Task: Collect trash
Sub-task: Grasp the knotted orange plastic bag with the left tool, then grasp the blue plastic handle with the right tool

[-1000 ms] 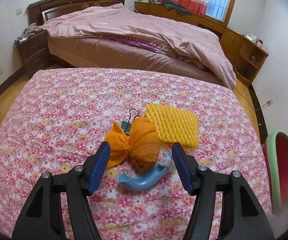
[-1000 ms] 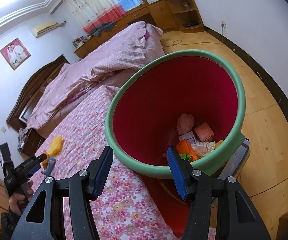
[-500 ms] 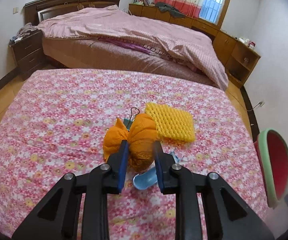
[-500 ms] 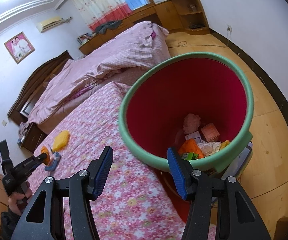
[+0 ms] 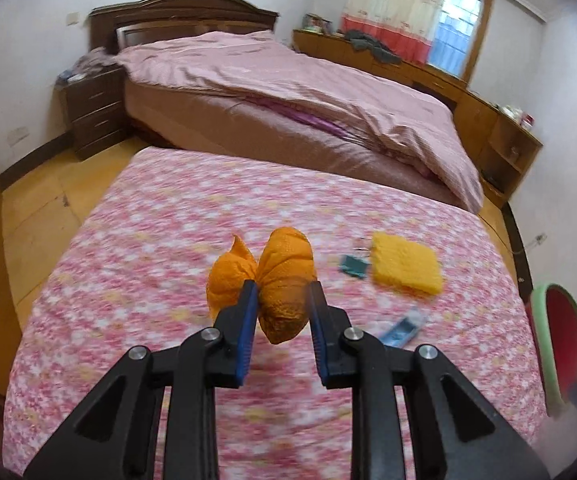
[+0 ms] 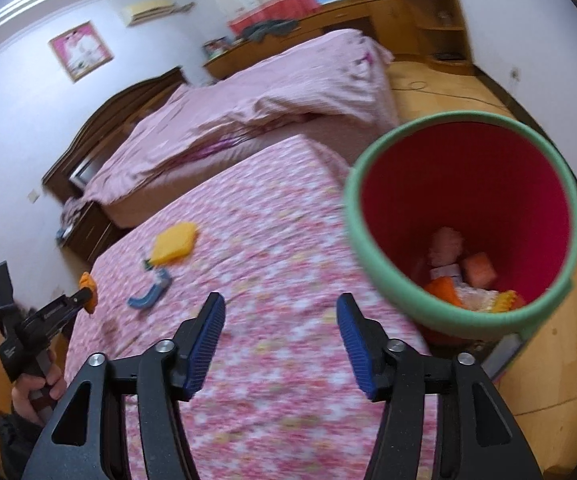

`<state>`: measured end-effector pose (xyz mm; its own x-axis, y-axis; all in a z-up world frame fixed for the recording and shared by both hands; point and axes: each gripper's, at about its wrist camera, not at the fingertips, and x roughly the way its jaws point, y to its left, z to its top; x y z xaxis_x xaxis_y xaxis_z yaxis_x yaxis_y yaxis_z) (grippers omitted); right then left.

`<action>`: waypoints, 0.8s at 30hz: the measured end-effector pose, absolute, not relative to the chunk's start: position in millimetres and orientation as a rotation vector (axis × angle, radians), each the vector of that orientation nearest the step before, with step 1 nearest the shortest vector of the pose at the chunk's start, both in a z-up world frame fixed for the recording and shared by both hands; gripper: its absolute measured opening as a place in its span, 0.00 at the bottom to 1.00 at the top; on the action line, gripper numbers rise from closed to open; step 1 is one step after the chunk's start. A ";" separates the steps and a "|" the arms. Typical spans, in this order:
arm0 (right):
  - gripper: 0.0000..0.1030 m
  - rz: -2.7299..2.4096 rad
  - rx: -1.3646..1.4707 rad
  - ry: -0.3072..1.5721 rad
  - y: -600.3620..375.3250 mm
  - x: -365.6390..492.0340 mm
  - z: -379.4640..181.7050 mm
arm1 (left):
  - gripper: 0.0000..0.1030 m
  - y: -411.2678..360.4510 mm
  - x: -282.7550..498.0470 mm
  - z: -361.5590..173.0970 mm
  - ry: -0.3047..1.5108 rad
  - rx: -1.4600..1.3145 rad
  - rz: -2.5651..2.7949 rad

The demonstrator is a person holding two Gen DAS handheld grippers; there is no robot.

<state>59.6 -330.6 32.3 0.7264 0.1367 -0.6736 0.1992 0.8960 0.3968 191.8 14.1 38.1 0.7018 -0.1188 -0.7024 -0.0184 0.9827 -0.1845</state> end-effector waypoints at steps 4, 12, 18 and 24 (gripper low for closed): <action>0.74 0.020 0.424 0.793 -302.3 80.0 30.8 | 0.24 36.6 194.0 27.6 0.798 -0.223 -0.019; 0.77 0.113 0.320 0.826 -242.5 121.3 23.0 | 0.24 67.9 202.5 8.4 0.770 -0.266 0.049; 0.77 0.137 0.319 0.900 -214.8 159.7 7.2 | 0.24 71.1 206.8 -5.8 0.770 -0.279 0.031; 0.77 0.200 0.337 0.966 -182.6 192.4 -7.6 | 0.24 74.4 204.5 -7.6 0.767 -0.311 0.009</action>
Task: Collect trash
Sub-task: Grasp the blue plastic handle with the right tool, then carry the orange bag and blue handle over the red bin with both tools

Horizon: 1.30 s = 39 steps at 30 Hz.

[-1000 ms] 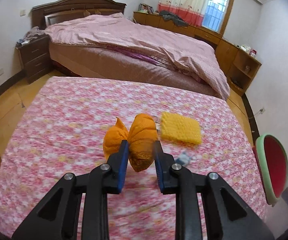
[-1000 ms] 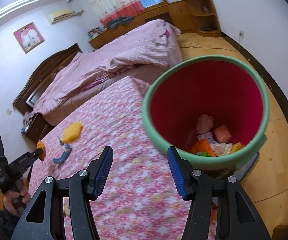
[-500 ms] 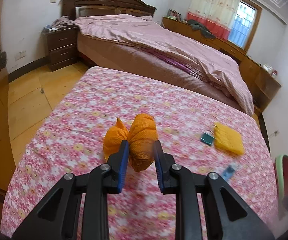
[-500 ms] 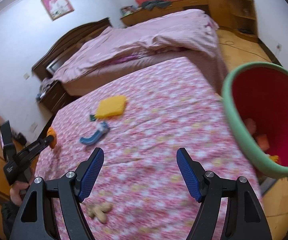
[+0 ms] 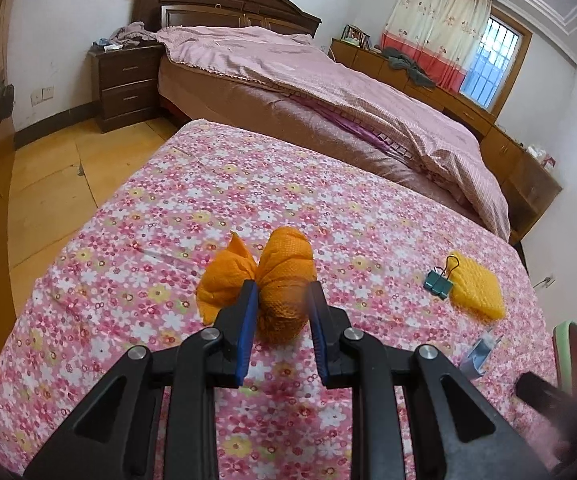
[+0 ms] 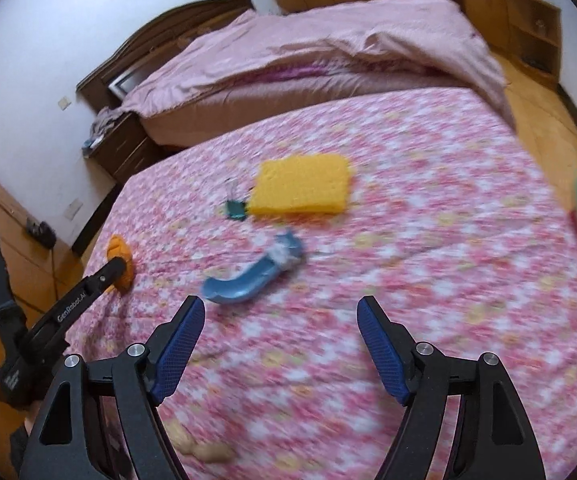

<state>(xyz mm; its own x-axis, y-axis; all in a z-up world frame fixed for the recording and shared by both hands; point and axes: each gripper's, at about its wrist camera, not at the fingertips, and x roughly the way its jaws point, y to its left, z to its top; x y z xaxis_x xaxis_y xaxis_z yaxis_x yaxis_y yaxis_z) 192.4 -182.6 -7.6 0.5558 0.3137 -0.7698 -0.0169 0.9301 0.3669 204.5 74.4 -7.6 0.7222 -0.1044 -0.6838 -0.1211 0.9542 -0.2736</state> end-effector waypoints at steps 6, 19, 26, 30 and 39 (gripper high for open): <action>0.77 0.162 0.375 1.002 -167.9 215.8 -18.5 | 0.24 77.4 203.9 -9.7 0.768 -0.327 0.000; 0.51 0.024 0.203 0.934 -144.8 209.9 -22.6 | 0.24 79.3 203.8 -7.4 0.769 -0.347 -0.012; 0.21 0.042 0.236 0.928 -163.2 196.6 -23.0 | 0.24 80.9 203.7 -6.3 0.769 -0.355 -0.017; 0.21 0.070 0.274 0.922 -174.1 182.3 -19.4 | 0.24 81.4 203.5 -5.5 0.768 -0.352 -0.019; 0.21 0.037 0.323 0.873 -216.3 135.5 2.8 | 0.24 77.2 200.3 -2.4 0.752 -0.362 -0.059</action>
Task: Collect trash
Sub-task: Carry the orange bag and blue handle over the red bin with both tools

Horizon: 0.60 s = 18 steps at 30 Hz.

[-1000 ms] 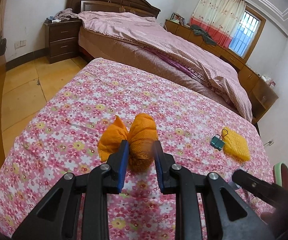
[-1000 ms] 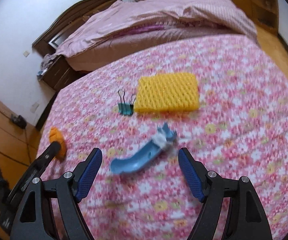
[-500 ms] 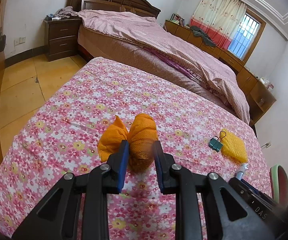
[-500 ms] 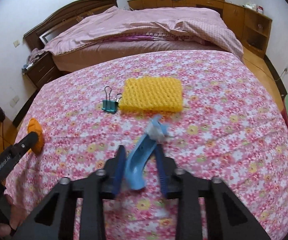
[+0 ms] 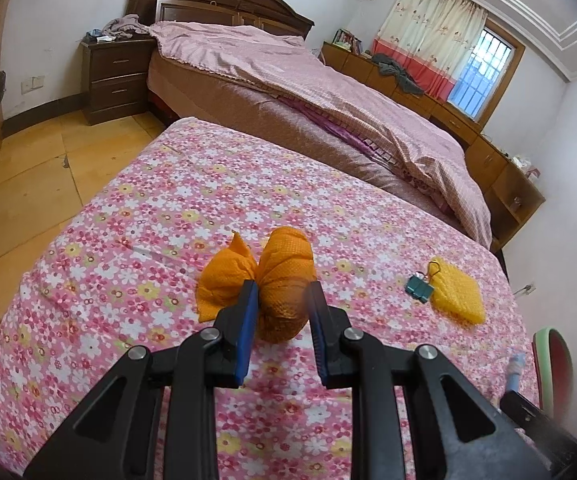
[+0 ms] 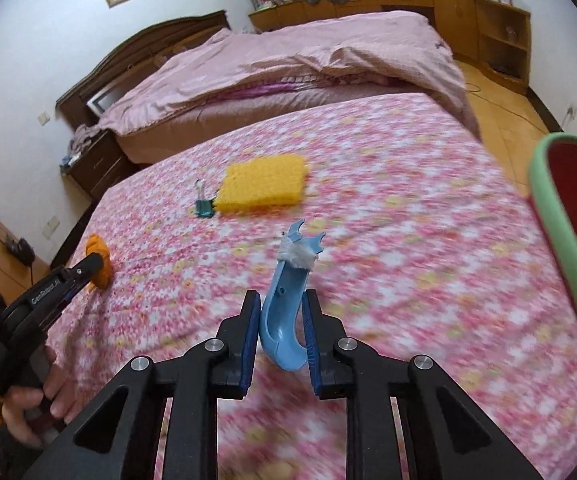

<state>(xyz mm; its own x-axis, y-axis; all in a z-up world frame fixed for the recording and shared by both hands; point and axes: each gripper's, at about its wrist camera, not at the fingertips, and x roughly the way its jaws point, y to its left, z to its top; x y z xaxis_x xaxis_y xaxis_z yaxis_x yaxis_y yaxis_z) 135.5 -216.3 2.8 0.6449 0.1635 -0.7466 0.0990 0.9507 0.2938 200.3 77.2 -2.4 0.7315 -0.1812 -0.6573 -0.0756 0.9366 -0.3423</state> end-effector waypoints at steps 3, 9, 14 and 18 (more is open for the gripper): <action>0.21 0.012 0.333 0.856 -228.4 120.3 9.8 | 0.24 72.5 197.9 -0.4 0.736 -0.350 -0.074; 0.21 -0.051 0.356 0.830 -262.4 88.1 14.1 | 0.24 56.9 193.8 3.8 0.723 -0.325 -0.136; 0.21 -0.094 0.399 0.807 -291.2 64.6 17.0 | 0.24 33.2 179.8 15.3 0.710 -0.264 -0.187; 0.21 -0.131 0.442 0.787 -315.4 45.6 19.5 | 0.24 11.3 165.0 26.8 0.693 -0.217 -0.228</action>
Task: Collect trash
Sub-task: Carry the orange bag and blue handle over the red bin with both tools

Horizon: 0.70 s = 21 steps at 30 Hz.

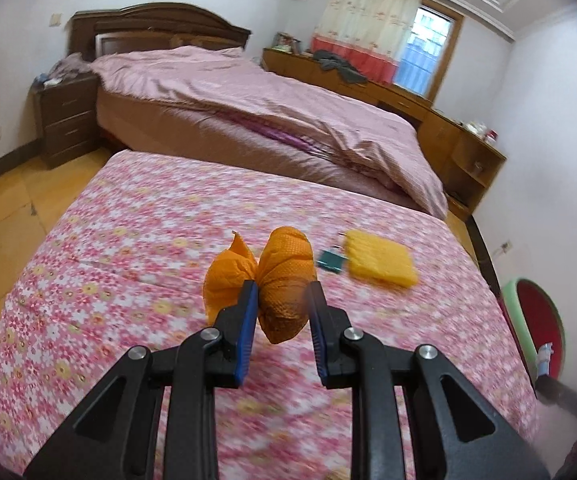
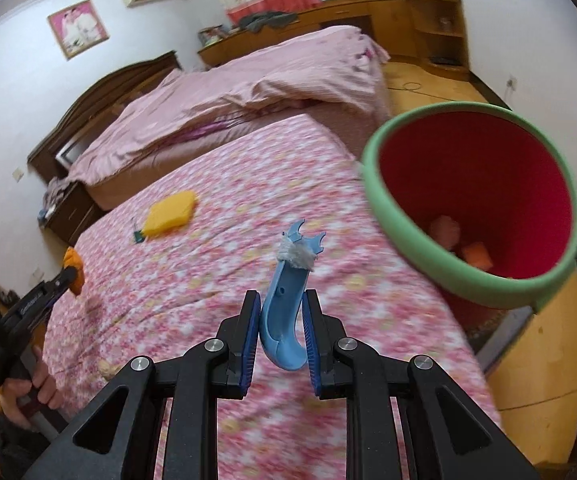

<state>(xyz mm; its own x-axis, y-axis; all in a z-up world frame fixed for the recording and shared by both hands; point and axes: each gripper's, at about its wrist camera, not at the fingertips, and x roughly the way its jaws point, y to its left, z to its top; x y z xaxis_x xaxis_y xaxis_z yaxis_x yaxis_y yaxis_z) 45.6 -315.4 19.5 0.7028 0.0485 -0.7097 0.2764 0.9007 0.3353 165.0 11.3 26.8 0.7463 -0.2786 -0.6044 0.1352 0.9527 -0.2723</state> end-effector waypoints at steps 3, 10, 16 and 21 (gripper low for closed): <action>0.21 -0.159 0.474 0.762 -333.4 33.5 22.6 | 0.24 -5.5 155.1 35.6 0.693 -0.204 -0.263; 0.21 -0.215 0.548 0.705 -374.8 6.1 28.2 | 0.24 -50.6 135.2 59.0 0.689 -0.161 -0.356; 0.21 -0.240 0.593 0.678 -401.0 -9.0 29.7 | 0.24 -98.5 121.7 77.0 0.692 -0.125 -0.451; 0.21 -0.247 0.600 0.650 -420.6 -13.9 33.1 | 0.24 -147.0 114.0 85.5 0.718 -0.101 -0.549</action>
